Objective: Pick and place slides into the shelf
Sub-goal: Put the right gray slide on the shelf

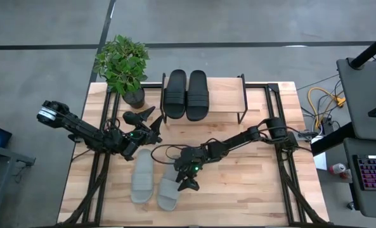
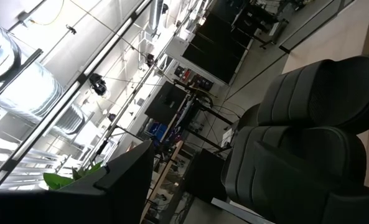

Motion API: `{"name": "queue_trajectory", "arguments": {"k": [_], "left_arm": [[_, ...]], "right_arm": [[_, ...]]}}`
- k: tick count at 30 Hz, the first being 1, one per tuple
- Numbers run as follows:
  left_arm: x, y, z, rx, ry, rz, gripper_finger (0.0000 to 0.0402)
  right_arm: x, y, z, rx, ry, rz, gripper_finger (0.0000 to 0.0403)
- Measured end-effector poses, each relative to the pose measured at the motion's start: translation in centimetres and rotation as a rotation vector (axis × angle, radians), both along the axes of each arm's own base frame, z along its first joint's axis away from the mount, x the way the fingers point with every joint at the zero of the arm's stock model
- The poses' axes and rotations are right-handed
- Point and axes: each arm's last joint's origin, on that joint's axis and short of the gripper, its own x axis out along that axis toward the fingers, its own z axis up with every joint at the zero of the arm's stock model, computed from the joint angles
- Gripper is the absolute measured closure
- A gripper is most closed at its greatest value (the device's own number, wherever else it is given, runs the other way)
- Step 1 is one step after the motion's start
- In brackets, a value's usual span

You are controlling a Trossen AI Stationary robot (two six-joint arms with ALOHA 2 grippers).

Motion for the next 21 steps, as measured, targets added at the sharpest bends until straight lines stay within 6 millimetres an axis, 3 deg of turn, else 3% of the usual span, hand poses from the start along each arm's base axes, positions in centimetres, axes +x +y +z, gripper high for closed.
{"name": "queue_trajectory", "arguments": {"k": [5, 21], "left_arm": [[0.0, 0.0, 0.0, 0.000, 0.001, 0.000, 0.0143], [0.0, 0.0, 0.0, -0.001, -0.001, 0.000, 0.0143]], "right_arm": [[0.0, 0.7, -1.4, -0.025, 0.019, -0.021, 0.0181], [0.2, 0.7, -1.2, -0.018, -0.015, -0.025, 0.0197]]}}
